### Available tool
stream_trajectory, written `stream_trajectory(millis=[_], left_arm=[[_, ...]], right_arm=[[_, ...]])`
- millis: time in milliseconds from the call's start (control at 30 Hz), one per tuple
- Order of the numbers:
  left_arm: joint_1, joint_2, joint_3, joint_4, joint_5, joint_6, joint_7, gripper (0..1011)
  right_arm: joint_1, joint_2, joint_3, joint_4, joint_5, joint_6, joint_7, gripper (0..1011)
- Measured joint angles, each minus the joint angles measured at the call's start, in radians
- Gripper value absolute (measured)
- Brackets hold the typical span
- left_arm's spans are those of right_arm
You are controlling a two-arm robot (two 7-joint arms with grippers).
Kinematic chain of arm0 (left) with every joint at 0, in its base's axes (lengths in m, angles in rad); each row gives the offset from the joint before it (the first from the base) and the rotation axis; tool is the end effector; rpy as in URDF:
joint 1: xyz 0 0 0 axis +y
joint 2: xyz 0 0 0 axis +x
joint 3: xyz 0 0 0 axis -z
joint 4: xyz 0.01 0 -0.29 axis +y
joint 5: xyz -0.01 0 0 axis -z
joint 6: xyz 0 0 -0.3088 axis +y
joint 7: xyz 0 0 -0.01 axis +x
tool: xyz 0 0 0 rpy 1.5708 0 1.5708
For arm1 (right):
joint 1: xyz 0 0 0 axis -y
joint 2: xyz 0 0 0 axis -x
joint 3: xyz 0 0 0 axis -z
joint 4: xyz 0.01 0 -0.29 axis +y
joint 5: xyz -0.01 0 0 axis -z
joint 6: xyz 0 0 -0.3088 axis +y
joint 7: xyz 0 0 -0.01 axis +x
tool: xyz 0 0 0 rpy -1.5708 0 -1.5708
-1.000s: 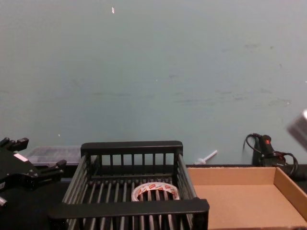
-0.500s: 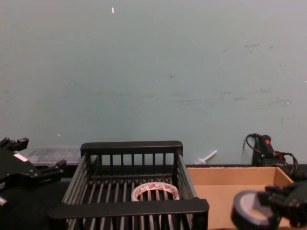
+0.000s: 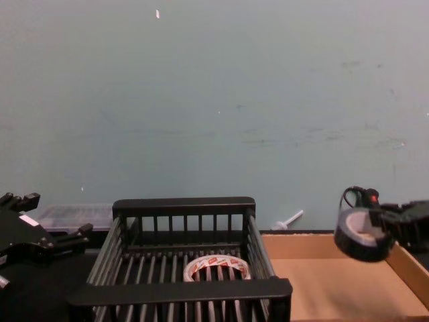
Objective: Pick up the white tape and place it into the black box , Pick up the silver tape and place it into the brown box.
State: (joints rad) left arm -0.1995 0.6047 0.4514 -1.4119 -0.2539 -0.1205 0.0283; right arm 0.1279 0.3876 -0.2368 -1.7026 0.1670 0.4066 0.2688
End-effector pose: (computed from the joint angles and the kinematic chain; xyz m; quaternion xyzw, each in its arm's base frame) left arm 0.3581 0.0827 -0.3023 0.1415 -0.1324 0.5799 0.7913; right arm 0.3498 -0.0274 -0.2290 -0.1699 0.0045 -0.5147 0.8404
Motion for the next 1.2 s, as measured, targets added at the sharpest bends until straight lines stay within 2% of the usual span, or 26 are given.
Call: stream_trajectory(millis=[200,367,467,533,767,967,1200], left_arm=[[0.0,0.0,0.0,0.0,0.0,0.0,0.0,1001],[0.0,0.0,0.0,0.0,0.0,0.0,0.0,1002],[0.0,0.0,0.0,0.0,0.0,0.0,0.0,1001],[0.0,0.0,0.0,0.0,0.0,0.0,0.0,1001],[0.0,0.0,0.0,0.0,0.0,0.0,0.0,1002],[0.0,0.0,0.0,0.0,0.0,0.0,0.0,1001],[0.0,0.0,0.0,0.0,0.0,0.0,0.0,1001]], right_arm=[[0.083,-0.05,0.006,0.093,-0.003,0.021,-0.012,136],[0.178,-0.093,0.0,0.215,-0.01,0.035,-0.013,136],[0.216,-0.109,-0.007,0.27,-0.016,0.039,-0.012,136],[0.261,-0.129,-0.019,0.343,-0.027,0.039,-0.011,136],[0.318,-0.163,-0.036,0.465,-0.051,0.034,-0.011,136],[0.337,-0.177,-0.044,0.514,-0.071,0.03,-0.01,136],[0.336,-0.176,-0.044,0.511,-0.07,0.03,-0.009,136]])
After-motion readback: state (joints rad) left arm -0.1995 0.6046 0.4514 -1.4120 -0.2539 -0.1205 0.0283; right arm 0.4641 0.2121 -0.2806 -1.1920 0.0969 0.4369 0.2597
